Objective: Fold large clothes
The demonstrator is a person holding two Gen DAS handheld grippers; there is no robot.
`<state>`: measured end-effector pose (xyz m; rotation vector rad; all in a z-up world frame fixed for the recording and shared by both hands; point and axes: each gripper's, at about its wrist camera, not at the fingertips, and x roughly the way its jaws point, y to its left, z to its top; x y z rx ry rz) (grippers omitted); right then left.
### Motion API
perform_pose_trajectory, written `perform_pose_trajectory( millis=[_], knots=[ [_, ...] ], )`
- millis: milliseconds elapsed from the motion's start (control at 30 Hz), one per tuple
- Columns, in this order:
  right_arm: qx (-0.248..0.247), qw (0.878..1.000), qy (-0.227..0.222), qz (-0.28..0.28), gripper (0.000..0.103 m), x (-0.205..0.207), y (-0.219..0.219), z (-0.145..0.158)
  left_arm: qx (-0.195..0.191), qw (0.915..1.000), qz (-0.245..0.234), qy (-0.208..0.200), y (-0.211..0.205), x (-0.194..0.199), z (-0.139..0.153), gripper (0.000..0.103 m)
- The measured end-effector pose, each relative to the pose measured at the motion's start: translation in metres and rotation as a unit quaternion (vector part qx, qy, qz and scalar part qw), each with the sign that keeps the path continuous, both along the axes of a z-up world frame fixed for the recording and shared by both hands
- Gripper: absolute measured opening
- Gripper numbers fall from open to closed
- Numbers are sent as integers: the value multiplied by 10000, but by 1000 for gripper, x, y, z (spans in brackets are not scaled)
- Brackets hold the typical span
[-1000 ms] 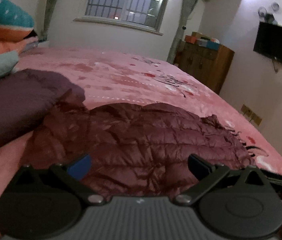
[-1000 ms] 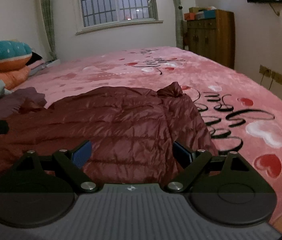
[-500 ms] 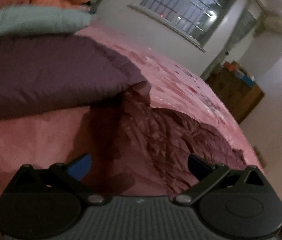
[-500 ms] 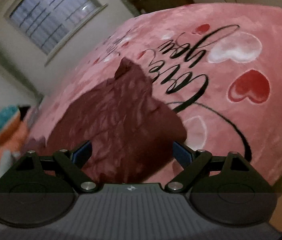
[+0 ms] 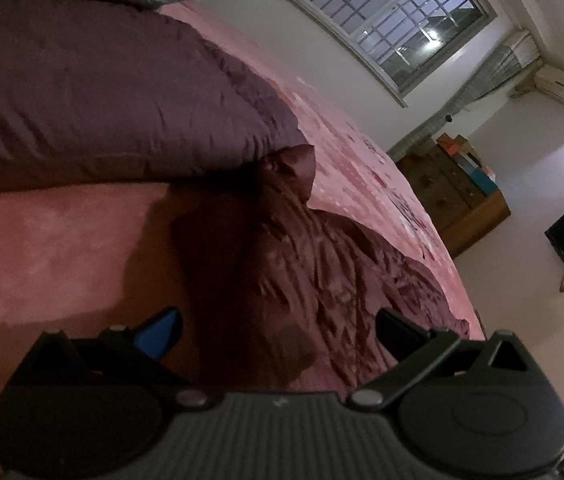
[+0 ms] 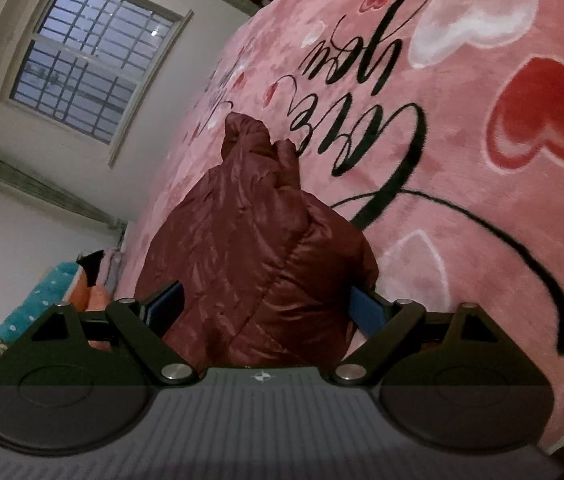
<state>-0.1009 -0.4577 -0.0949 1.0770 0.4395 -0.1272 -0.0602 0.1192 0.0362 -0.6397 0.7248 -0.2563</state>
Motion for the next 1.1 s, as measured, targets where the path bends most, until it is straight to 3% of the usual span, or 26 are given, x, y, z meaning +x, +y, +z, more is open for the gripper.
perform_pose_trajectory(
  millis=[267, 567, 733, 1100],
  knots=[
    [-498, 9961, 57, -729, 103, -22, -21, 16, -178, 9996, -125, 193, 5, 18, -11, 102],
    [-74, 9990, -51, 438, 103, 13, -39, 7, -436, 9963, -646, 374, 0, 42, -20, 102],
    [355, 9919, -293, 1184, 103, 34, -41, 3, -540, 9940, -802, 505, -1, 54, -26, 102],
    [741, 9752, -698, 1967, 103, 62, -40, 8, -757, 9885, -1047, 782, -5, 80, -35, 102]
  ],
)
